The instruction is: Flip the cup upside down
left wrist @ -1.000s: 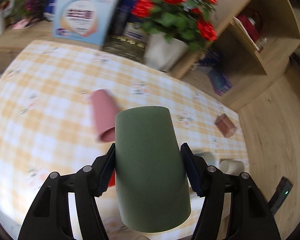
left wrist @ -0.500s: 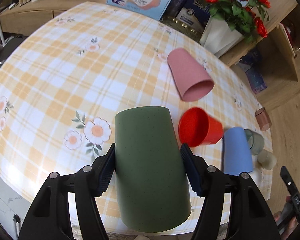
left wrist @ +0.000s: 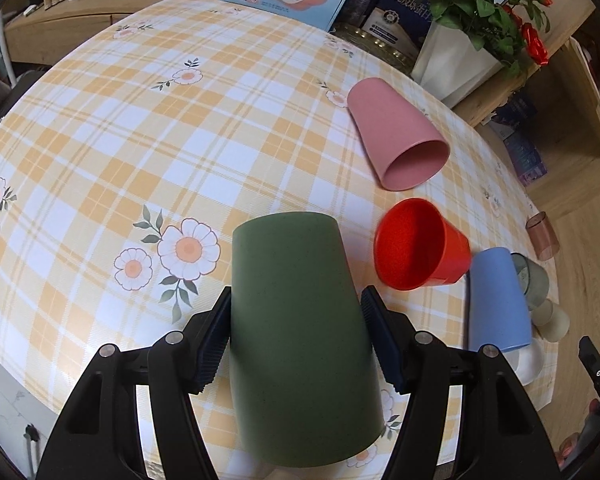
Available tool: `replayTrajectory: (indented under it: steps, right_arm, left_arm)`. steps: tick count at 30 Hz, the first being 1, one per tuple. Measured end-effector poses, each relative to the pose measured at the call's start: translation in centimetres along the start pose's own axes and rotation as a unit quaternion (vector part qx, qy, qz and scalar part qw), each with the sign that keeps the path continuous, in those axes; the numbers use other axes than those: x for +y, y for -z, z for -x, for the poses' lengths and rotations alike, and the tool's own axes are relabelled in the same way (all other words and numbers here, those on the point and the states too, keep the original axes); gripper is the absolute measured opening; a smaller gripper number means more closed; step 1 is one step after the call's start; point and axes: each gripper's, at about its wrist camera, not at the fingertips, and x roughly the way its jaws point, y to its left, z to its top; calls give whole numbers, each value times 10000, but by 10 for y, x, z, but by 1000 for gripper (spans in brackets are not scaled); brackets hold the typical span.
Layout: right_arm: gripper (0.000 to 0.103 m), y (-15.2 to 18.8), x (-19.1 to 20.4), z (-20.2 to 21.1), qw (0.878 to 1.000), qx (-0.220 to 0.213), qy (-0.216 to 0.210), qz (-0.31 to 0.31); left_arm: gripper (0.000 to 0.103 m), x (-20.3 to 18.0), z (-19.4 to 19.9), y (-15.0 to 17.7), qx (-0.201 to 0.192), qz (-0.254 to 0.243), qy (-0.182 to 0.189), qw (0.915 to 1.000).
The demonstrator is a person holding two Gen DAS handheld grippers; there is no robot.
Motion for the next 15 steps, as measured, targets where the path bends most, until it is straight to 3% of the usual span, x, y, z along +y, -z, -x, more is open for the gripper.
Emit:
replayTrajectory:
  steps: [6,15]
  right_arm:
    - [90,-4,6,-4,9999,108,-32,45]
    - [90,-28,44,-12,9975,517,-382,304]
  left_arm:
    - [63,2,2,-1,-36,-17,40,10000]
    - [83,8,45,-6,-594,-465,-90,9971]
